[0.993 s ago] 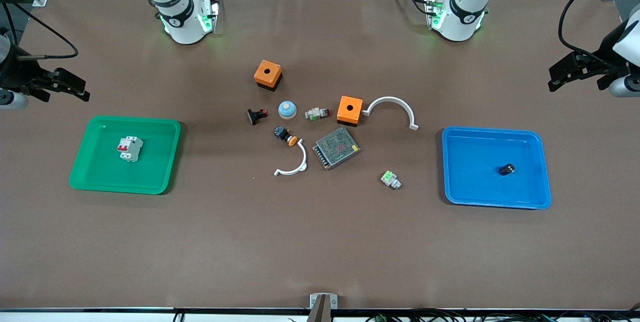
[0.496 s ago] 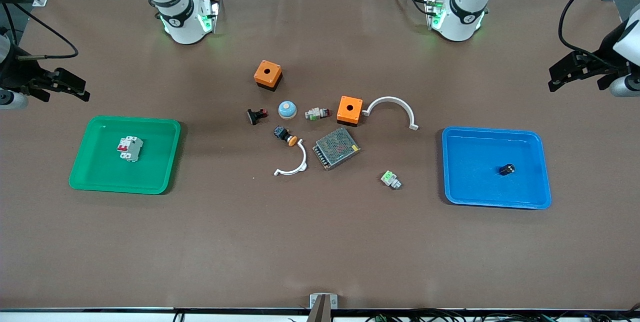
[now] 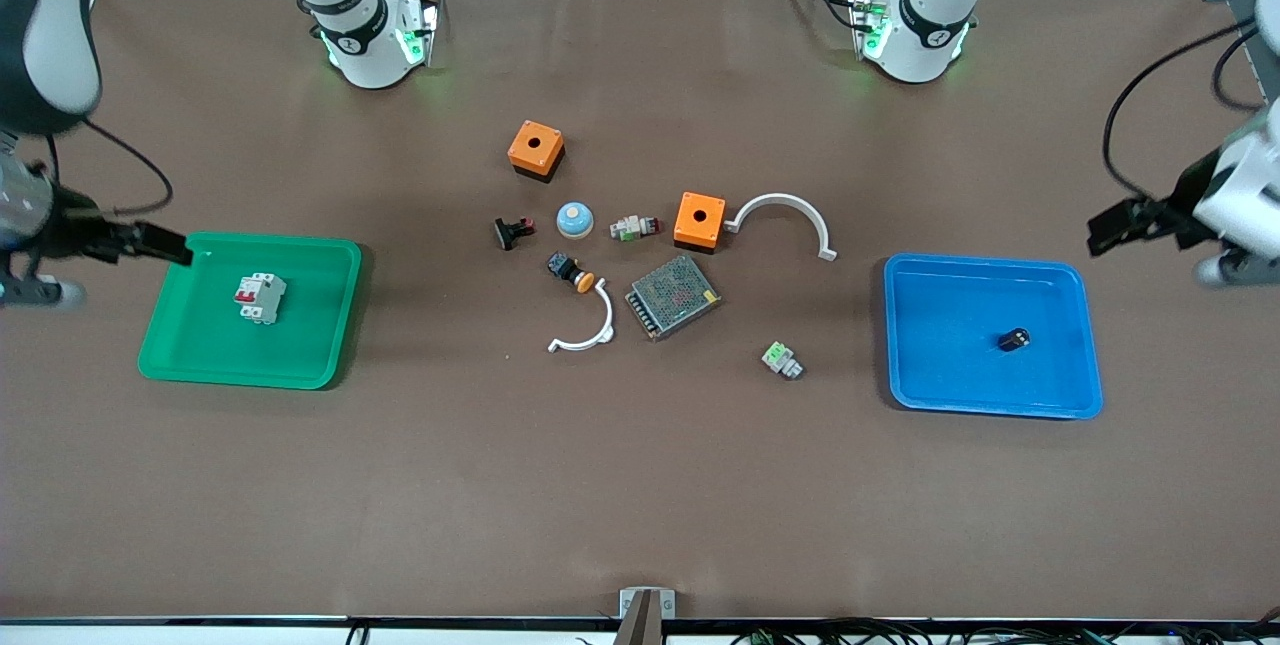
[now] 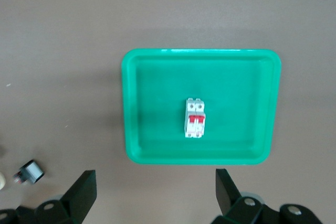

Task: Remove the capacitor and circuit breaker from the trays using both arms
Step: 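Reach the right gripper to the breaker while the left gripper reaches the capacitor, then grasp the breaker with the right gripper while the left gripper grasps the capacitor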

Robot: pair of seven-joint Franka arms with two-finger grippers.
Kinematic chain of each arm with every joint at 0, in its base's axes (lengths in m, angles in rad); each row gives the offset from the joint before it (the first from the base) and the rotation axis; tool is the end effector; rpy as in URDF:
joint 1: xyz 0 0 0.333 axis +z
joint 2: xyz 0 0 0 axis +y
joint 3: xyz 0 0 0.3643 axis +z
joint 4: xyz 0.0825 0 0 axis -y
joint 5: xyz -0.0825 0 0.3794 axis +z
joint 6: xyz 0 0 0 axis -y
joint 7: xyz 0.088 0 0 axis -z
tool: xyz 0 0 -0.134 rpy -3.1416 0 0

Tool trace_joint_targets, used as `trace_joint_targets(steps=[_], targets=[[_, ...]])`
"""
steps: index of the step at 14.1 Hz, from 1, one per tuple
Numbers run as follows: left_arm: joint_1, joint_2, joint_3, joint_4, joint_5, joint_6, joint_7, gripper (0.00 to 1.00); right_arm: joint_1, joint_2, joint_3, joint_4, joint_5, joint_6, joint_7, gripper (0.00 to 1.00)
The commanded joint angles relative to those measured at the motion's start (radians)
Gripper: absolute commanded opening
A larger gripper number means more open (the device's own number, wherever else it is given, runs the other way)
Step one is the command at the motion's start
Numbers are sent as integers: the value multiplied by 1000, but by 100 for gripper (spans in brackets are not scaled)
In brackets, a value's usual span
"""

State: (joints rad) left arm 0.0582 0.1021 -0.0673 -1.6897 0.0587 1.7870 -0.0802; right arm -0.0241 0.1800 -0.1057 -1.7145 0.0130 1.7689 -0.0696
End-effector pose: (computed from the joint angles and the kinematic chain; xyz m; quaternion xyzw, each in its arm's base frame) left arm 0.5949 0.0029 0.5502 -0.9992 -0.0293 0.0011 0.0253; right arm 0.5983 -0.0726 0.4908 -0.9976 0.0315 0.0623 0.0030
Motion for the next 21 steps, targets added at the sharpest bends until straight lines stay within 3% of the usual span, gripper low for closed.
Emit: trace_joint_targets(steps=[1, 4, 9, 12, 16, 18, 19, 21], targets=[[37, 2, -3, -177, 16, 196, -9, 100, -39, 49, 8, -70, -2, 137, -10, 100], [95, 92, -5, -258, 23, 381, -7, 100, -79, 46, 9, -261, -1, 367, -10, 100], [103, 292, -2, -255, 23, 549, -7, 100, -105, 61, 11, -482, 33, 682, -9, 100], [103, 379, -2, -252, 23, 620, -7, 100, -102, 117, 11, -524, 41, 768, -12, 100], [109, 421, 0, -251, 23, 634, -7, 97, -100, 168, 11, -530, 41, 804, -30, 95], [127, 432, 0, -252, 26, 634, -6, 94, -103, 191, 11, -530, 41, 807, -58, 84], [129, 433, 0, -254, 26, 634, -3, 90, -103, 193, 11, -530, 41, 802, -62, 71], [127, 438, 0, -257, 26, 631, -4, 77, -105, 191, 11, -530, 41, 782, -64, 23]])
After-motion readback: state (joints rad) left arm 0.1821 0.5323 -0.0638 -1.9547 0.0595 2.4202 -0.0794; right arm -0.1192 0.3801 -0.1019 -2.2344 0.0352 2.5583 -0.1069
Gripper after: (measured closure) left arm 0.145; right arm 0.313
